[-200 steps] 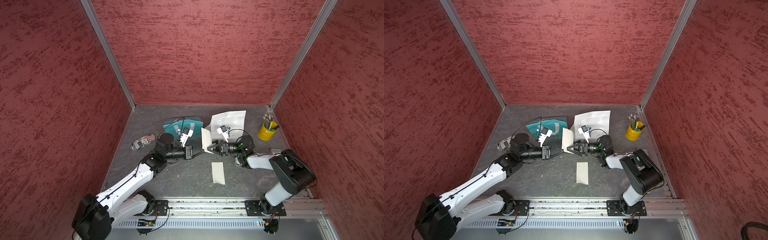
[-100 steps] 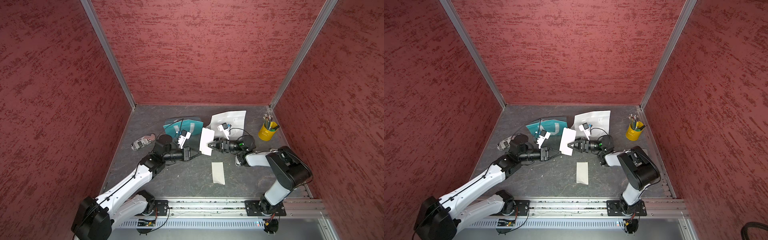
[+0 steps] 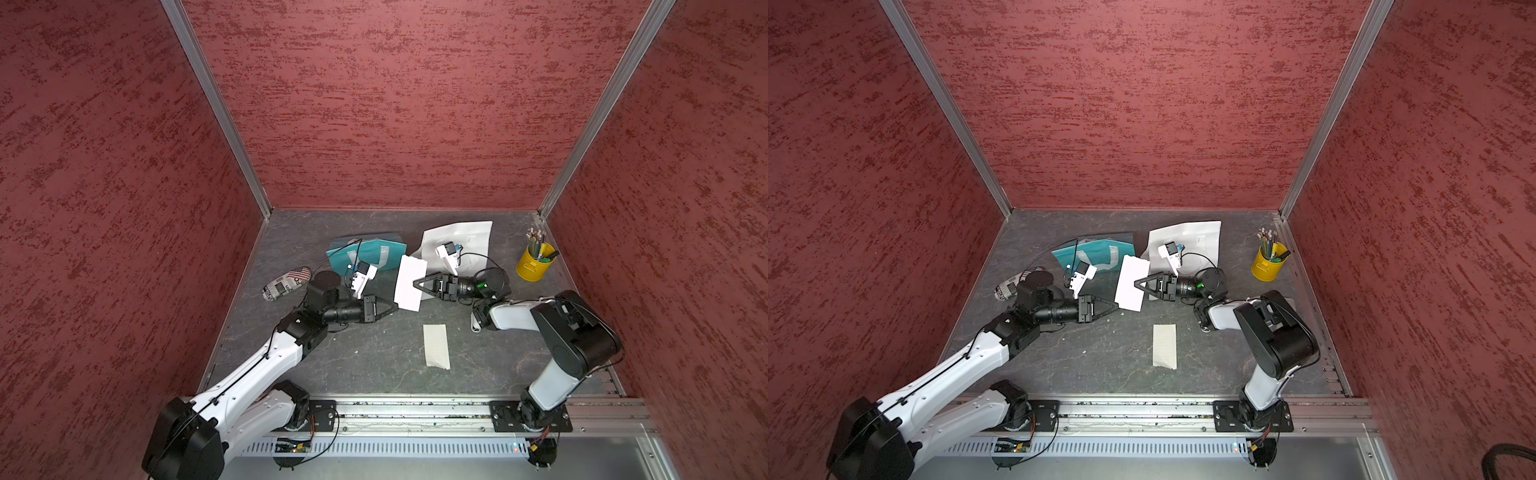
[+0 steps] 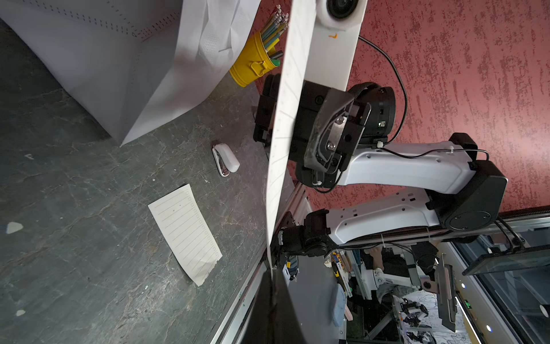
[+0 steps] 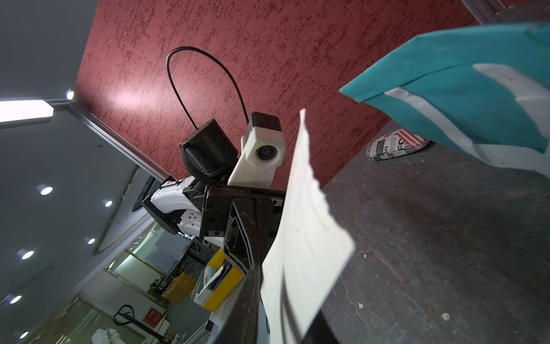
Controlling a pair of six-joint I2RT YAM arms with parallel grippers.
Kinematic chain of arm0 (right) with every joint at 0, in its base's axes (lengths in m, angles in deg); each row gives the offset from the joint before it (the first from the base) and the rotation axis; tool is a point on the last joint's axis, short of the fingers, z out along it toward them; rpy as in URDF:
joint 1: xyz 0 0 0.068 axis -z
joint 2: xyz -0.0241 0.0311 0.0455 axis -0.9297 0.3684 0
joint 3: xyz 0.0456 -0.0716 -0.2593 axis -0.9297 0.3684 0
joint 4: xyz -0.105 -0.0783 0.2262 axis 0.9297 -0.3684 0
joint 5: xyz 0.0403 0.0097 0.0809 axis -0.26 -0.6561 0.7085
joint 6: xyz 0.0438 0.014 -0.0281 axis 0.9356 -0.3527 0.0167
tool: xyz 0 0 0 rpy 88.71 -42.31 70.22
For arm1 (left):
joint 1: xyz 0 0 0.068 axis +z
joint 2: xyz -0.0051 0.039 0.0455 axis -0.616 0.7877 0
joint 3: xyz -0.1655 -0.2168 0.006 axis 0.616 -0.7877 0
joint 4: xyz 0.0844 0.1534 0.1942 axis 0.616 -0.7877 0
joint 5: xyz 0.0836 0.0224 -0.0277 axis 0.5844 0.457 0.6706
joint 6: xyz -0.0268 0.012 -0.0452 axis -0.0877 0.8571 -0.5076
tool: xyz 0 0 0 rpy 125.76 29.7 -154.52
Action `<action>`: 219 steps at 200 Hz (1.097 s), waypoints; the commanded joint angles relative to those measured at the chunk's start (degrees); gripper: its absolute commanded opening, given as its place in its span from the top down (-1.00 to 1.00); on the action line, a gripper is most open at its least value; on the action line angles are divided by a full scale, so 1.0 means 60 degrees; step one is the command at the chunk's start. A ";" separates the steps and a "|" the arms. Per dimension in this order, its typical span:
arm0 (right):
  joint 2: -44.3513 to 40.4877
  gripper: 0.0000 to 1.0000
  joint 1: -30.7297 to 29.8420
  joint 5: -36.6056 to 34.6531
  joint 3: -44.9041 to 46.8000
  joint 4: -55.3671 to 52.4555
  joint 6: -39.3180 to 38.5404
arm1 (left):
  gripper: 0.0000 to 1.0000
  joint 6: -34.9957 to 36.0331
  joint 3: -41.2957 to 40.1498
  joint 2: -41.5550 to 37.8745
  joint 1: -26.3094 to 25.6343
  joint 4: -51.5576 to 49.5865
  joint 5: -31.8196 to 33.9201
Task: Staple the receipts to the bags
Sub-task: Pick up the receipt from the center of the board, then hold the receipt from the takeout bag.
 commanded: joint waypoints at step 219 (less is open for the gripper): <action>0.0036 1.00 -0.0991 -0.3163 -0.3574 -0.9967 -1.0985 | -0.54 1.2582 0.8512 0.4208 0.2749 -0.6831 0.1079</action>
